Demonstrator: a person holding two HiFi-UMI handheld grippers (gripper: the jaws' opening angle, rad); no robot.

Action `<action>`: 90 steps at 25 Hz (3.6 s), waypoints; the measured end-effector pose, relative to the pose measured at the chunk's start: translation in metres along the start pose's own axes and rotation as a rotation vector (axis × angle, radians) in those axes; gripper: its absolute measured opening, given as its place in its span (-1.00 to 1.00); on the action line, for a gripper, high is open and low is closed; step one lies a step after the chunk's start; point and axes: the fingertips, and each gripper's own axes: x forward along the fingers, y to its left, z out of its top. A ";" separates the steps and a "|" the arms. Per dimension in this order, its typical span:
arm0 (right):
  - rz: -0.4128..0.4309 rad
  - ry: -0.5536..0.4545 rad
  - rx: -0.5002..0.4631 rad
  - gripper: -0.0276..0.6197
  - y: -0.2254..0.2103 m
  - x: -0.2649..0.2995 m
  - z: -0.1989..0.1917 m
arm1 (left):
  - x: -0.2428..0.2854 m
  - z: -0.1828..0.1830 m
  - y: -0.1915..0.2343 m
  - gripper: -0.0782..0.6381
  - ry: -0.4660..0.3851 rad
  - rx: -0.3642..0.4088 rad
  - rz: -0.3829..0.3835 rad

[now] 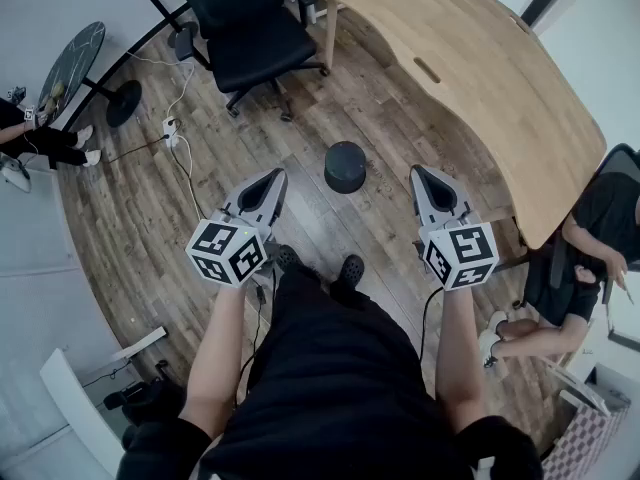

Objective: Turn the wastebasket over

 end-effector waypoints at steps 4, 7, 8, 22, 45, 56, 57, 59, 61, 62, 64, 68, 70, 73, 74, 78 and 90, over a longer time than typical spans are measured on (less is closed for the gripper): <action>0.003 -0.001 -0.014 -0.82 0.002 -0.002 0.003 | 0.001 0.001 -0.001 -0.74 0.002 0.001 0.003; 0.006 -0.001 -0.019 -0.82 0.002 -0.003 0.005 | 0.000 0.004 -0.001 -0.74 -0.001 0.001 0.010; 0.007 -0.001 -0.020 -0.82 0.002 -0.004 0.005 | 0.000 0.005 -0.001 -0.74 -0.003 -0.001 0.014; 0.062 0.004 0.035 -0.82 0.000 -0.015 -0.010 | -0.001 -0.007 -0.009 -0.74 0.011 0.002 0.042; 0.062 0.226 0.051 -0.82 -0.005 0.084 -0.032 | 0.067 -0.030 0.075 -0.74 0.093 -0.147 0.009; 0.030 0.332 0.090 -0.82 -0.001 0.167 -0.043 | 0.122 -0.040 0.113 -0.74 0.206 -0.188 -0.102; 0.031 0.343 0.089 -0.82 0.001 0.173 -0.046 | 0.125 -0.043 0.116 -0.74 0.218 -0.193 -0.114; 0.027 0.365 0.085 -0.82 0.003 0.182 -0.052 | 0.133 -0.049 0.120 -0.73 0.246 -0.201 -0.136; 0.025 0.388 0.075 -0.81 0.004 0.191 -0.058 | 0.141 -0.056 0.123 -0.73 0.273 -0.208 -0.151; 0.028 0.400 0.072 -0.81 0.005 0.194 -0.061 | 0.144 -0.060 0.125 -0.73 0.286 -0.214 -0.154; 0.037 0.424 0.064 -0.81 0.005 0.200 -0.066 | 0.149 -0.065 0.127 -0.74 0.305 -0.224 -0.158; 0.065 0.472 0.049 -0.81 0.001 0.215 -0.077 | 0.160 -0.073 0.131 -0.73 0.323 -0.243 -0.147; 0.087 0.496 0.047 -0.81 -0.003 0.223 -0.086 | 0.166 -0.080 0.133 -0.73 0.332 -0.257 -0.130; 0.124 0.532 0.021 -0.81 -0.009 0.237 -0.098 | 0.177 -0.093 0.141 -0.73 0.352 -0.281 -0.092; 0.139 0.542 0.009 -0.81 -0.010 0.241 -0.101 | 0.179 -0.098 0.142 -0.73 0.360 -0.290 -0.078; 0.212 0.593 -0.026 -0.81 -0.018 0.251 -0.121 | 0.185 -0.119 0.143 -0.73 0.380 -0.323 -0.005; 0.412 0.747 -0.096 -0.81 -0.062 0.302 -0.238 | 0.253 -0.211 0.143 -0.73 0.385 -0.444 0.180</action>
